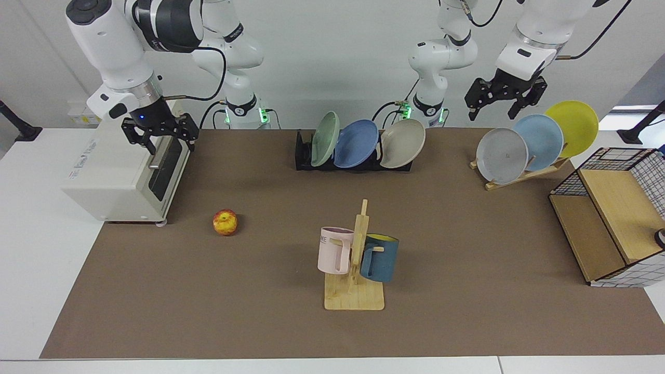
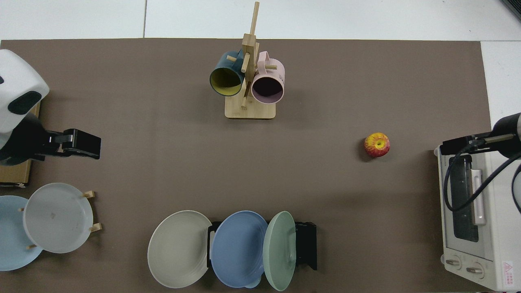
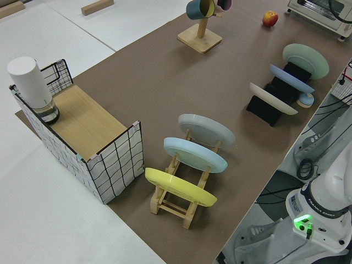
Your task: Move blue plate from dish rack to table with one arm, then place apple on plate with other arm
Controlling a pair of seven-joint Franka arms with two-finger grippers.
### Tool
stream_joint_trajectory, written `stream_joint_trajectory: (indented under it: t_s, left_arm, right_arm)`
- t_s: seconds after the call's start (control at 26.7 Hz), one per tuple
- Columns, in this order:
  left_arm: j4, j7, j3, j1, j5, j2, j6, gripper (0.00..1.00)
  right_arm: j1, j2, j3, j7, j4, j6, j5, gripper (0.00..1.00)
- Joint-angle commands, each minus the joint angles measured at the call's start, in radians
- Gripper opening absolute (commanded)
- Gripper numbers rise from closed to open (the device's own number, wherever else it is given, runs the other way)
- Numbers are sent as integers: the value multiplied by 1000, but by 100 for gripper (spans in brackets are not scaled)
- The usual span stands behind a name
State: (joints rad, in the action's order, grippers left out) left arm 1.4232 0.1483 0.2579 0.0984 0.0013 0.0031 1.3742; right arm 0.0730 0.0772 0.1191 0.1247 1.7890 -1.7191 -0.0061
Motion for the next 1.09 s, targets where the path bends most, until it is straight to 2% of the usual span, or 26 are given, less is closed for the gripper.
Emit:
stream_joint_trajectory:
  t_s: [0.0, 0.19, 0.38, 0.71, 1.05]
  left_arm:
    - [5, -15, 1, 7, 0, -11, -15, 100]
    - [5, -10, 1, 9, 0, -14, -15, 100]
    - [5, -3, 3, 4, 0, -15, -18, 100]
    - [5, -3, 1, 12, 0, -14, -17, 100]
    - [25, -3, 3, 6, -1, -26, -12, 100]
  right_arm:
    - [-4, 15, -2, -7, 15, -19, 17, 100]
    - [-2, 36, -2, -8, 21, 23, -3, 100]
    - [-2, 42, -12, -5, 9, 1, -6, 100]
    - [34, -5, -13, -10, 70, -178, 8, 100]
    - [54, -174, -18, -8, 102, -367, 29, 100]
